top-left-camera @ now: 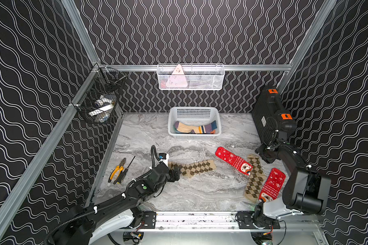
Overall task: Place the socks together as a pair
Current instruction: Pick up the sock at the center of the board.
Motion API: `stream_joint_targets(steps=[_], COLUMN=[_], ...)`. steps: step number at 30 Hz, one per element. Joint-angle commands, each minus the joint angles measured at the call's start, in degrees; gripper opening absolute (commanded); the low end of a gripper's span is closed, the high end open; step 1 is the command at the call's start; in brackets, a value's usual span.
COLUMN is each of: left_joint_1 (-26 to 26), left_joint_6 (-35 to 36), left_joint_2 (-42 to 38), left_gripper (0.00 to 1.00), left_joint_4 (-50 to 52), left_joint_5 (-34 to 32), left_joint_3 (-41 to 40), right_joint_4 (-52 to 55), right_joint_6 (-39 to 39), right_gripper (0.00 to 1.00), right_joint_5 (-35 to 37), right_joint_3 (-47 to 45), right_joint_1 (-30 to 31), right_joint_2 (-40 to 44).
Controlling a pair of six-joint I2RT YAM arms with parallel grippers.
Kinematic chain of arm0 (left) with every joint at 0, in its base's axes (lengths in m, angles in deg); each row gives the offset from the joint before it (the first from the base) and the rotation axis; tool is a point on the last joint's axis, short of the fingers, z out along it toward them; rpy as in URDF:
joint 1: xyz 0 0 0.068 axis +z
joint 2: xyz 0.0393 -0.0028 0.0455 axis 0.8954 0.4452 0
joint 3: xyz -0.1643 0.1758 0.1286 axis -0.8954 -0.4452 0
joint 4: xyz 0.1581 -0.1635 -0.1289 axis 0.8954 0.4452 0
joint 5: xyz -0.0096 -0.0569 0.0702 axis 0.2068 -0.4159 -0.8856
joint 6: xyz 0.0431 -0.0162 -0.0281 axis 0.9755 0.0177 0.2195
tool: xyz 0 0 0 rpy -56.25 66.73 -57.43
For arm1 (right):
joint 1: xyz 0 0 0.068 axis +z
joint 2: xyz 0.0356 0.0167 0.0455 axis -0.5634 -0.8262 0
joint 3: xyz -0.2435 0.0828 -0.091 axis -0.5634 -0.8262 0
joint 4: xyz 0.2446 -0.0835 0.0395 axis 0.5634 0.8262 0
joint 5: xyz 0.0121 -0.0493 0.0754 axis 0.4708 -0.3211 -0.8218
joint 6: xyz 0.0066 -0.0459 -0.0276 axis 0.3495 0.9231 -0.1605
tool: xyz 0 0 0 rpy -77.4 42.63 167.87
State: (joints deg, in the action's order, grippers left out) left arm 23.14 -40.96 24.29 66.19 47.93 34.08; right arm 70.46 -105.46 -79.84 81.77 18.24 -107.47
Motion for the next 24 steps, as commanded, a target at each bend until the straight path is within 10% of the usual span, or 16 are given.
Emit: stream_joint_targets(steps=[1, 14, 24], left_joint_1=[0.1, 0.1, 0.0], left_joint_6=[0.7, 0.4, 0.6], left_joint_2=[0.4, 0.6, 0.2], left_gripper=[0.86, 0.86, 0.86], left_joint_4=[-1.3, -2.2, -1.6], left_joint_5=[-1.0, 0.2, 0.5], left_joint_3=[0.0, -0.4, 0.0], right_joint_4=[-1.2, -1.7, -2.4], right_joint_6=[0.1, -0.9, -1.5], right_gripper=[0.61, 0.56, 0.33], right_joint_5=[1.8, 4.0, 4.9], right_joint_3=[0.8, 4.2, 4.8], right_joint_1=[1.1, 2.2, 2.9], right_joint_2=[-2.0, -11.8, -16.1])
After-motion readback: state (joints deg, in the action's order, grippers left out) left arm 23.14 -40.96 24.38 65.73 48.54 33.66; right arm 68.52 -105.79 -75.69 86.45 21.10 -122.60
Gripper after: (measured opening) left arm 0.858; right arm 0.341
